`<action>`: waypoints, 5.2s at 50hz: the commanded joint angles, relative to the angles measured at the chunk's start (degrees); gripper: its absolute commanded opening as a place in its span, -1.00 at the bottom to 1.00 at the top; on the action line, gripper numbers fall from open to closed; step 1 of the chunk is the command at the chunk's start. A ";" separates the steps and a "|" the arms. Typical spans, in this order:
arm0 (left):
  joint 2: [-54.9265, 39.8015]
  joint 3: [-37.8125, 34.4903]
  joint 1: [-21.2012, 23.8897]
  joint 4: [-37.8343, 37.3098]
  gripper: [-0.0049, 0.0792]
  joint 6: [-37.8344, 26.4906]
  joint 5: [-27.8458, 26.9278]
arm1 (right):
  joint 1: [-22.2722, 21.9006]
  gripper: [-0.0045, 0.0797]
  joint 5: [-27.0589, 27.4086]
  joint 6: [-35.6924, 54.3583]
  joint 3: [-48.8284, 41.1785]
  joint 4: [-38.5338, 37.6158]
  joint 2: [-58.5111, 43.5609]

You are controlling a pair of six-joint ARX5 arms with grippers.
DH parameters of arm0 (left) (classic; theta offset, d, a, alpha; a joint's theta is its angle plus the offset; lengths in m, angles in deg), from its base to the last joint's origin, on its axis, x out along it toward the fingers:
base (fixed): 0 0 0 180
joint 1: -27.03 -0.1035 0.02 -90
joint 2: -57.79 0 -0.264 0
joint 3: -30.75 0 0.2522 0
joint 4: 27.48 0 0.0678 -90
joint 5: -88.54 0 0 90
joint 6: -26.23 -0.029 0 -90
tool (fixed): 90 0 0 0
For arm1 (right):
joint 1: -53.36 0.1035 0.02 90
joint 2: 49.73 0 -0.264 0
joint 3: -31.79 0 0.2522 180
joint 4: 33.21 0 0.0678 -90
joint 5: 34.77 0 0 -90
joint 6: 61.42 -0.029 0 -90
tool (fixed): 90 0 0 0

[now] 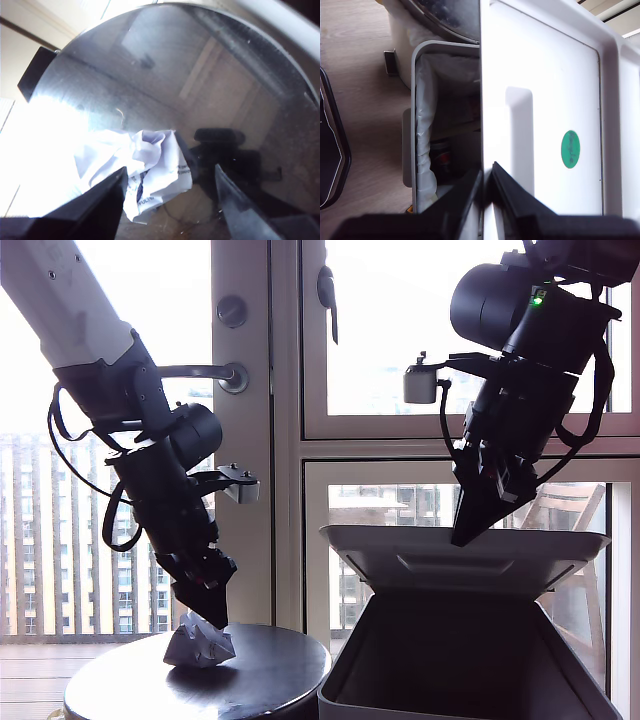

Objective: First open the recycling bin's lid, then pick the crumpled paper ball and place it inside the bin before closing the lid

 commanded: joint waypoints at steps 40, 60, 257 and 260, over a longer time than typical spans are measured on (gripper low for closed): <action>-1.62 -0.57 -3.52 -0.79 0.29 -0.61 -2.60 | -0.20 -0.92 -0.44 -0.46 0.50 -3.93 0.13; -5.09 -0.57 -3.02 1.46 0.29 -0.68 -3.37 | -0.20 -0.92 -0.42 -0.46 0.50 -3.76 0.13; -6.99 -1.01 12.81 9.09 0.75 49.70 -28.48 | -0.20 -0.92 -0.20 -0.70 10.21 4.44 0.20; -6.99 -1.01 12.35 7.17 0.75 48.26 -28.46 | -0.20 -0.92 -0.20 -0.70 10.19 4.44 0.20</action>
